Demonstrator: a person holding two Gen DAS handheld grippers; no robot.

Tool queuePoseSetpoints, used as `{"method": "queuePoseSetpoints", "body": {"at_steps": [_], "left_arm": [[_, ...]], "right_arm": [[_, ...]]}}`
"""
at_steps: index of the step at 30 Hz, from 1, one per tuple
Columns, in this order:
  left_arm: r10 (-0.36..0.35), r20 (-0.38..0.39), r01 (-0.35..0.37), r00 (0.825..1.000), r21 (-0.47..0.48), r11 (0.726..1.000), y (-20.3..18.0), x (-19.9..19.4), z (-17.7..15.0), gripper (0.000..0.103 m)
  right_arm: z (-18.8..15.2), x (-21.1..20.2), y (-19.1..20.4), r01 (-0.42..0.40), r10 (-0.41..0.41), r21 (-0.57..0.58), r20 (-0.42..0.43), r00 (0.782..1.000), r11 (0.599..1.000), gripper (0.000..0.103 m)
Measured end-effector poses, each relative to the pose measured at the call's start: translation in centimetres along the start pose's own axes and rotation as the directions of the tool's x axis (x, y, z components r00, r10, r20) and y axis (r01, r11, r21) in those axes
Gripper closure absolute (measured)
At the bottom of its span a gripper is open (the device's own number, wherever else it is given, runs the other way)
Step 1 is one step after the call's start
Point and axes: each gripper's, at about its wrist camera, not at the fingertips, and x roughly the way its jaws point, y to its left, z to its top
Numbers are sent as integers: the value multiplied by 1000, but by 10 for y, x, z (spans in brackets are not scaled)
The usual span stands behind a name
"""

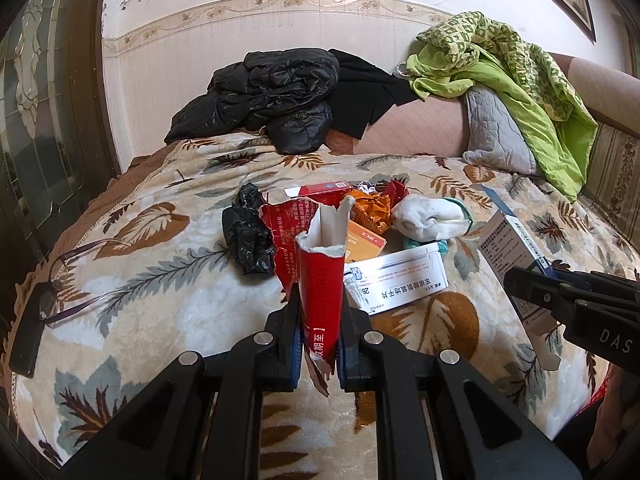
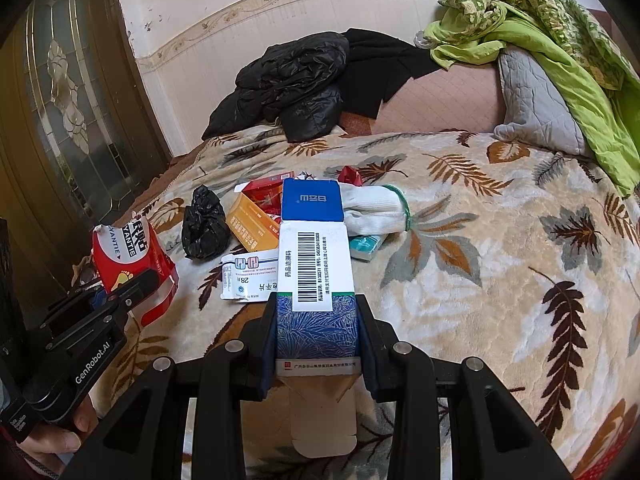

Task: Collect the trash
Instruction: 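Lift the red wrapper with the left tool while the right tool lifts the medicine box, then carry both items to the red wastebasket and open both tools over it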

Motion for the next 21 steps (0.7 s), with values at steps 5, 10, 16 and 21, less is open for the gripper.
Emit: {"method": "queuePoseSetpoints", "body": {"at_steps": [5,10,16,21], "left_arm": [[-23,12,23,1000,-7,1000,1,-2,1,91],[-120,39,120,992,8,993,-7,-11,5,91],[-252,19,250,968,66,966,-38,-22,9,91],[-407,-32,406,913,160,900,-93,-42,13,91]], "right_arm": [[0,-1,-1,-3,3,7,2,1000,1000,66],[2,-14,-14,-32,30,93,25,999,995,66],[-5,-59,-41,-64,53,197,61,997,978,66],[-30,-122,-84,-7,-18,278,87,996,960,66]]}}
